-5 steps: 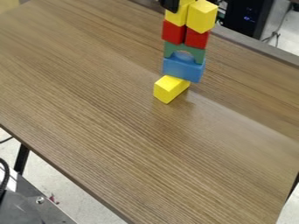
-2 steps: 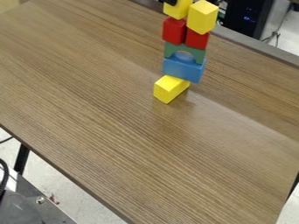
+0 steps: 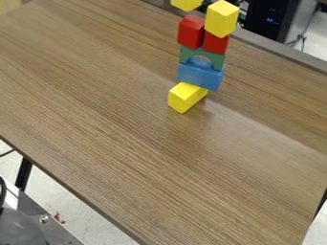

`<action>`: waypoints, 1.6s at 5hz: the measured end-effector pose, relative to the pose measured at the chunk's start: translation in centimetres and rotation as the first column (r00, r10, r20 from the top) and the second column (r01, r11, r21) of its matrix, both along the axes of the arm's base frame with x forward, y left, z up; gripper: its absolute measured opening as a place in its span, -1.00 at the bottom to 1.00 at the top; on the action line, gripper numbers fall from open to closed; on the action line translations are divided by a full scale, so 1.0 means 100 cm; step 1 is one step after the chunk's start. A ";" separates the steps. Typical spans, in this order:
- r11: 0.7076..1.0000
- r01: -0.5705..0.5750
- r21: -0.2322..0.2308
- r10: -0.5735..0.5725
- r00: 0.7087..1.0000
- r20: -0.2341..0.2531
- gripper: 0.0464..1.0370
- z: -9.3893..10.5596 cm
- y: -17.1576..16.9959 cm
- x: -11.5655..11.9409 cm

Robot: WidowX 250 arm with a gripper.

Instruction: Remove the yellow cube

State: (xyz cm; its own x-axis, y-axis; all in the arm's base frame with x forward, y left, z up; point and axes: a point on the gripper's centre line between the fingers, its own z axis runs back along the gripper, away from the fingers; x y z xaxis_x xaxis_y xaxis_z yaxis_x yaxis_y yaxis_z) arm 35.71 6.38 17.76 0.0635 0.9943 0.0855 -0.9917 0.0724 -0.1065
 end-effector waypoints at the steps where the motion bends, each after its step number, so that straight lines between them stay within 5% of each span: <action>1: 1.000 0.003 0.007 -0.003 1.000 0.006 0.01 -0.001 0.023 -0.003; 4: 1.000 0.028 0.004 -0.028 0.999 0.028 0.01 -0.028 0.110 -0.027; 5: 0.994 0.109 0.004 -0.109 0.994 0.017 0.01 -0.061 0.127 -0.030; 6: 0.978 0.206 0.023 -0.205 0.978 -0.030 0.01 -0.085 0.136 -0.029; 7: 0.969 0.245 -0.013 -0.245 0.966 -0.087 0.01 -0.106 0.137 -0.031; 8: 0.965 0.258 0.032 -0.255 0.964 -0.078 0.01 -0.116 0.144 -0.025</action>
